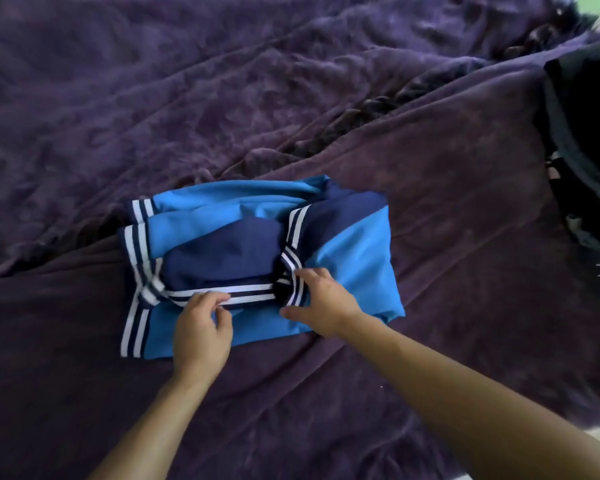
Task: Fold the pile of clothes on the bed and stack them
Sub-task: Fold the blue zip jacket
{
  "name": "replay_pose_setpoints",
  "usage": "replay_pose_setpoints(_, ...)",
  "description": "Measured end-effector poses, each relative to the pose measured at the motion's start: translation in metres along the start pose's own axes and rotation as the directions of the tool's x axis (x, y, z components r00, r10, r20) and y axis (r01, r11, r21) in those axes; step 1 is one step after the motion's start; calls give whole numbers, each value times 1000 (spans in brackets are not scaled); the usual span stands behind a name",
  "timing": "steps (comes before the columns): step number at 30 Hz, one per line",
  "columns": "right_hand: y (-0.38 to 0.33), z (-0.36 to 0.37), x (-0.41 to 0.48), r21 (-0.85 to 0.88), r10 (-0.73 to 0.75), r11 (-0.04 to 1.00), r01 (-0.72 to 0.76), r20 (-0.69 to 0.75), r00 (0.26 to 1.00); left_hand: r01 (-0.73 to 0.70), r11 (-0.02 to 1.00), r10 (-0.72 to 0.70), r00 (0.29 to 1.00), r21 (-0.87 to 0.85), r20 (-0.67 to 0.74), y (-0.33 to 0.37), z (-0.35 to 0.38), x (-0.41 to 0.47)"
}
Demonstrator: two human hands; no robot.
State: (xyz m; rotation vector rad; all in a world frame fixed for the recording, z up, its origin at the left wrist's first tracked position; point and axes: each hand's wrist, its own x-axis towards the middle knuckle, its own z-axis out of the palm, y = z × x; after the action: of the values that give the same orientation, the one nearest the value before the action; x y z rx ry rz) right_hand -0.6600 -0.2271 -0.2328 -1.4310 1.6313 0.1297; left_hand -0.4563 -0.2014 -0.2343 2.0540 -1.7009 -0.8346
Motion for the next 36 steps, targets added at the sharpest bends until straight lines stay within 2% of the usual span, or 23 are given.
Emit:
replay_pose_setpoints(1,6,6,7,27,-8,1000,6,90,996,-58,998,58,998,41,-16,2,0,-1)
replay_pose_setpoints(2,13,8,10,76,-44,996,38,83,996,-139,987,141,990,83,-19,6,2,-3)
replay_pose_setpoints(4,34,0,10,235,-76,965,113,-159,984,-319,931,322,947,176,14,20,14,-4)
replay_pose_setpoints(5,47,-8,8,293,-19,949,115,-312,950,-404,886,404,914,226,48,27,23,-4)
replay_pose_setpoints(7,78,-32,5,302,132,952,56,-565,814,-505,791,477,862,345,170,40,45,2)
replay_pose_setpoints(8,93,-45,6,300,195,954,-3,-612,767,-512,757,445,859,405,254,44,55,7)
replay_pose_setpoints(9,105,-55,8,323,257,944,-67,-589,766,-501,734,374,862,459,342,44,66,13)
replay_pose_setpoints(10,116,-61,13,385,312,916,-111,-514,799,-480,719,284,863,504,417,40,77,19)
replay_pose_setpoints(13,124,-57,32,642,363,754,-143,-225,904,-408,752,87,840,518,535,21,98,41)
replay_pose_setpoints(16,123,-44,44,701,336,700,-137,-153,930,-401,801,70,799,444,597,20,96,57)
replay_pose_setpoints(18,121,-42,38,710,320,700,-79,-214,923,-454,799,227,835,395,501,27,77,58)
replay_pose_setpoints(20,114,-49,23,687,293,726,-7,-300,908,-420,800,360,907,428,218,23,48,57)
replay_pose_setpoints(21,107,-53,13,667,273,744,21,-334,902,-360,814,349,930,455,113,14,32,55)
replay_pose_setpoints(22,98,-57,4,642,250,765,47,-364,897,-291,808,281,955,513,99,1,14,52)
replay_pose_setpoints(24,72,-63,-13,571,192,816,91,-416,889,-209,759,125,976,617,177,-32,-10,45)
replay_pose_setpoints(25,53,-64,-20,532,157,838,116,-441,884,-194,789,101,977,583,188,-44,-18,41)
replay_pose_setpoints(26,31,-65,-26,494,126,858,142,-470,874,-183,864,117,979,468,168,-49,-27,38)
replay_pose_setpoints(27,8,-64,-29,448,94,879,163,-497,862,-161,946,142,986,282,85,-48,-37,35)
replay_pose_setpoints(28,-16,-60,-31,399,57,899,179,-513,857,-143,985,149,988,100,-51,-44,-49,33)
replay_pose_setpoints(30,-66,-46,-28,299,-36,930,215,-508,861,-90,987,39,941,-137,-335,-47,-73,27)
replay_pose_setpoints(32,-114,-24,-16,203,-144,941,270,-481,865,12,966,-137,869,-257,-475,-61,-98,15)
replay_pose_setpoints(34,-161,4,0,151,-238,933,326,-419,876,108,936,-275,816,-334,-509,-85,-115,0)
replay_pose_setpoints(36,-200,38,17,132,-324,915,380,-321,890,161,921,-336,792,-356,-509,-112,-126,-17)
